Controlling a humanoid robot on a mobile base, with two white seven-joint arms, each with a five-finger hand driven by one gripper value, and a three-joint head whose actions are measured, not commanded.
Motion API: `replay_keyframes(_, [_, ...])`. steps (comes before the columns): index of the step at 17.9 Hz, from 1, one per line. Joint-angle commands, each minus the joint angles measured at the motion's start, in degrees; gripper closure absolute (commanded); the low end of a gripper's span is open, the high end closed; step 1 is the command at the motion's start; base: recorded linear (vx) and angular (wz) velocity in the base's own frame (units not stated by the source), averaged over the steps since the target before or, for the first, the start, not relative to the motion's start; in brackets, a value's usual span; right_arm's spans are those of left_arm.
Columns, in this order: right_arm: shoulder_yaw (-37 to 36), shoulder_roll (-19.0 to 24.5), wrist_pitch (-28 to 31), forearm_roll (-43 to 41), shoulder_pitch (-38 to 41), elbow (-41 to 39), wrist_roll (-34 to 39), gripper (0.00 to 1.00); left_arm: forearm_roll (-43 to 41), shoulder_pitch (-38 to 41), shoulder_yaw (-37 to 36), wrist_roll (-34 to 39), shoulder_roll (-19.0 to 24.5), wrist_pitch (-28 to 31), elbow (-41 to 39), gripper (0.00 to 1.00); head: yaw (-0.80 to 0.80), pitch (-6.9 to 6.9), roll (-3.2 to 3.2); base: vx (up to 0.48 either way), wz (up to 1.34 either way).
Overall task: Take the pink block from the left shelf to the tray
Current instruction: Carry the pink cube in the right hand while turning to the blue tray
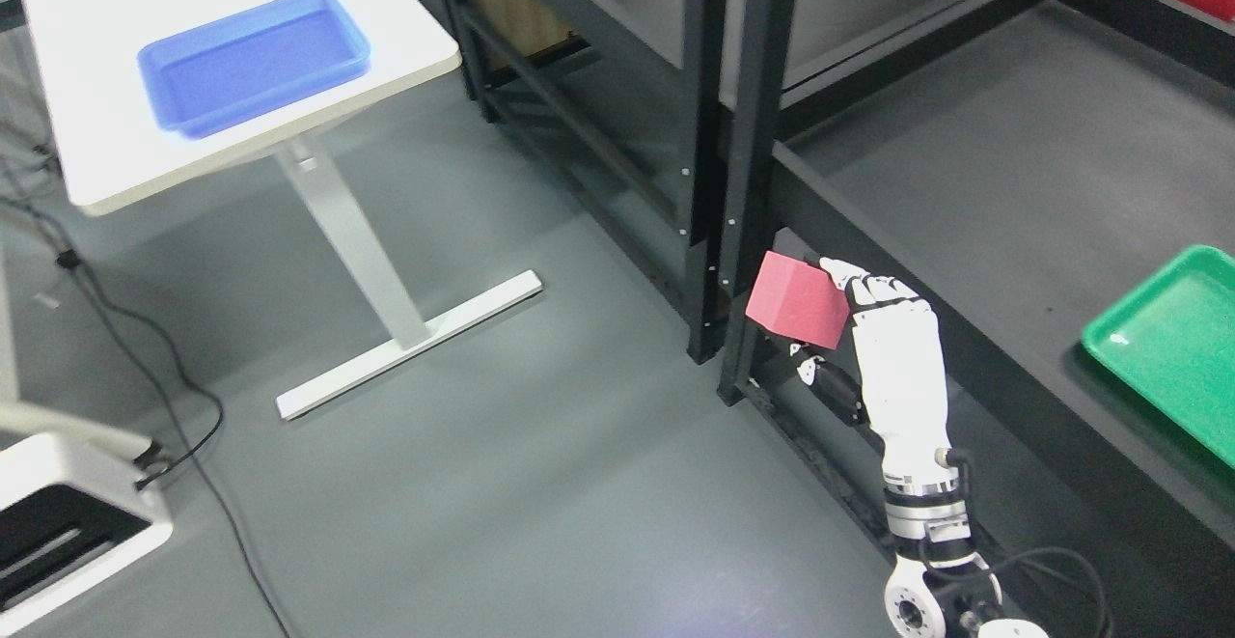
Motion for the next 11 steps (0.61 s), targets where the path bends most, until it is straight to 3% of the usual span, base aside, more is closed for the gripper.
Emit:
replay_keyframes(1, [-0.1, -1.0, 0.1, -0.1, 0.0, -0.4, 0.0, 0.97, 0.0, -1.7, 0.0, 0.0, 1.0, 0.0, -1.0, 0.00, 0.00, 0.00, 0.00, -0.164, 0.82])
replay_keyframes(11, [-0.2, -1.0, 0.3, -0.1, 0.0, -0.4, 0.0, 0.97, 0.0, -1.7, 0.0, 0.0, 1.0, 0.0, -1.0, 0.00, 0.00, 0.00, 0.00, -0.069, 0.63])
